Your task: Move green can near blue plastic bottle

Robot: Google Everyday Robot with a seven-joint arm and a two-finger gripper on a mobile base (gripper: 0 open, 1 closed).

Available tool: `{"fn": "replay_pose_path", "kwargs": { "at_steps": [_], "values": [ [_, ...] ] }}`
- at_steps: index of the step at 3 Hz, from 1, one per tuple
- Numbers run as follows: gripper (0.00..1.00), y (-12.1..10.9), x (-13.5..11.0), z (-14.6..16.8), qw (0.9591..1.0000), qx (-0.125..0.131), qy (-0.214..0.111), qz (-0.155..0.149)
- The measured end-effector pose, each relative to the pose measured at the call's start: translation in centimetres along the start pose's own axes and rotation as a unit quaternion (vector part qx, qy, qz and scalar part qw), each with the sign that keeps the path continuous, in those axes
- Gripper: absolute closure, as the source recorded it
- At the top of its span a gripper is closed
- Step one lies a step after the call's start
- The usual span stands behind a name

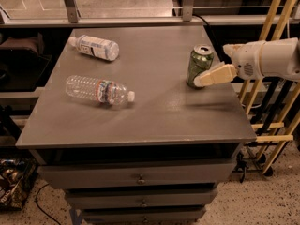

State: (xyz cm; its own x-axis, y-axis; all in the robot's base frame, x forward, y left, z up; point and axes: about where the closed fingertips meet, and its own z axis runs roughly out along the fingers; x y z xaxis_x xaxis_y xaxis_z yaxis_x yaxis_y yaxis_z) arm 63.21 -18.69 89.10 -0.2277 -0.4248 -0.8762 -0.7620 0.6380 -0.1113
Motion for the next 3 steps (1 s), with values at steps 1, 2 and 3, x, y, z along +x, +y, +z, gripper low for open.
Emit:
{"fn": "replay_pose_path", "kwargs": {
  "at_steps": [1,2,3],
  "values": [
    [0.01,0.5,-0.8,0.8,0.9998,-0.013,-0.014,0.0],
    [0.19,1.2,-1.6,1.1,0.9993,-0.026,-0.026,0.001],
    [0.43,2.0,-2.4,0.7,0.9986,-0.036,-0.039,0.005]
  ]
}}
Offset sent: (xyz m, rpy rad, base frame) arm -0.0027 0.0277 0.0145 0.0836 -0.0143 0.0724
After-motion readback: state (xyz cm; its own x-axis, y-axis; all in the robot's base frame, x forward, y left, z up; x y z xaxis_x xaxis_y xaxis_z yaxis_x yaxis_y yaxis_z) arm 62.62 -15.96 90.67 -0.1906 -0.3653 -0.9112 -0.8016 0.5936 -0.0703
